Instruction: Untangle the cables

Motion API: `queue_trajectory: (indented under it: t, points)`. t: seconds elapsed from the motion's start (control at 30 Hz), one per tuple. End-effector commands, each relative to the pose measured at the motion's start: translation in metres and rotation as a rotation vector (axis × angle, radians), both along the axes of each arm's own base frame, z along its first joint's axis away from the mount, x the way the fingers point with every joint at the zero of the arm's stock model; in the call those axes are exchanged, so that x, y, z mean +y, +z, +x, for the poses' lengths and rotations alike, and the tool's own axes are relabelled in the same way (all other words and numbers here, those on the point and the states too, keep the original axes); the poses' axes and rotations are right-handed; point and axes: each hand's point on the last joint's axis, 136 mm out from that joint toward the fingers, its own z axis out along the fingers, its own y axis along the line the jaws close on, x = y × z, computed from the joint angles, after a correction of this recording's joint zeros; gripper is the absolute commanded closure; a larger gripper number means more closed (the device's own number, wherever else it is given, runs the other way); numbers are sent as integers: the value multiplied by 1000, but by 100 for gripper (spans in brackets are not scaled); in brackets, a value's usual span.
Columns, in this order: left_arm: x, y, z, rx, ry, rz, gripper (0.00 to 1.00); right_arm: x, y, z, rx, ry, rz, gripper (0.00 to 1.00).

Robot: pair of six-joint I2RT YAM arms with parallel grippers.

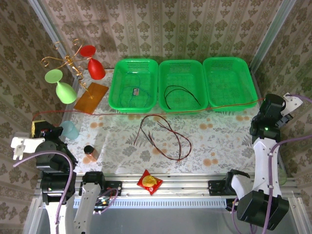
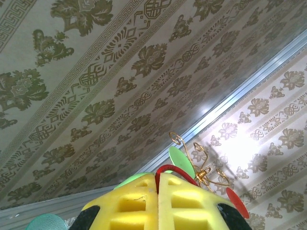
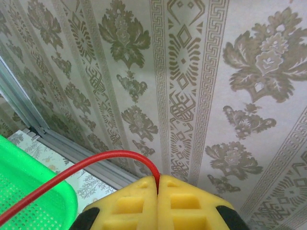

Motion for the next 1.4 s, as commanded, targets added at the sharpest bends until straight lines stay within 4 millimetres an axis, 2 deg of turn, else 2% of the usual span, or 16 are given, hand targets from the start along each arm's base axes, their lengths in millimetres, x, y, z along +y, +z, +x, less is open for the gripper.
queue_trajectory:
  t: [0.0, 0.1, 0.17, 0.3, 0.4, 0.47, 0.67, 0.77, 0.97, 1.13, 1.23, 1.37]
  points:
    - [6, 9, -7, -15, 47, 34, 100, -4, 2, -3, -22, -28, -14, 100]
    - [11, 32, -17, -3, 106, 120, 100, -5, -3, 3, -20, -17, 5, 100]
    - [11, 36, -17, 30, 105, 134, 100, -10, -12, 5, -10, -30, 30, 100]
    - [9, 19, -10, 59, 82, 110, 100, -20, -35, 13, 1, -39, 115, 100]
    - [5, 4, -4, 49, 52, 77, 100, -14, -33, 23, -13, 19, 129, 100]
    - [-5, 0, 9, 49, -31, 69, 100, -8, -30, 26, -12, 50, 116, 100]
    - [-60, -4, 66, 126, -383, 111, 100, 17, -10, 37, -28, 173, 99, 100]
    - [-73, 2, 76, 145, -460, 131, 100, 26, 10, 39, -41, 224, 80, 100]
    - [-79, 21, 80, 125, -489, 166, 100, 49, 63, 47, -98, 333, 43, 100]
    - [-93, 29, 88, 121, -572, 176, 100, 78, 106, 65, -208, 464, 72, 100]
    - [-104, 31, 96, 117, -631, 172, 100, 90, 140, 74, -278, 520, 67, 100]
    - [-116, 37, 104, 112, -699, 174, 100, 94, 186, 84, -357, 550, 36, 100]
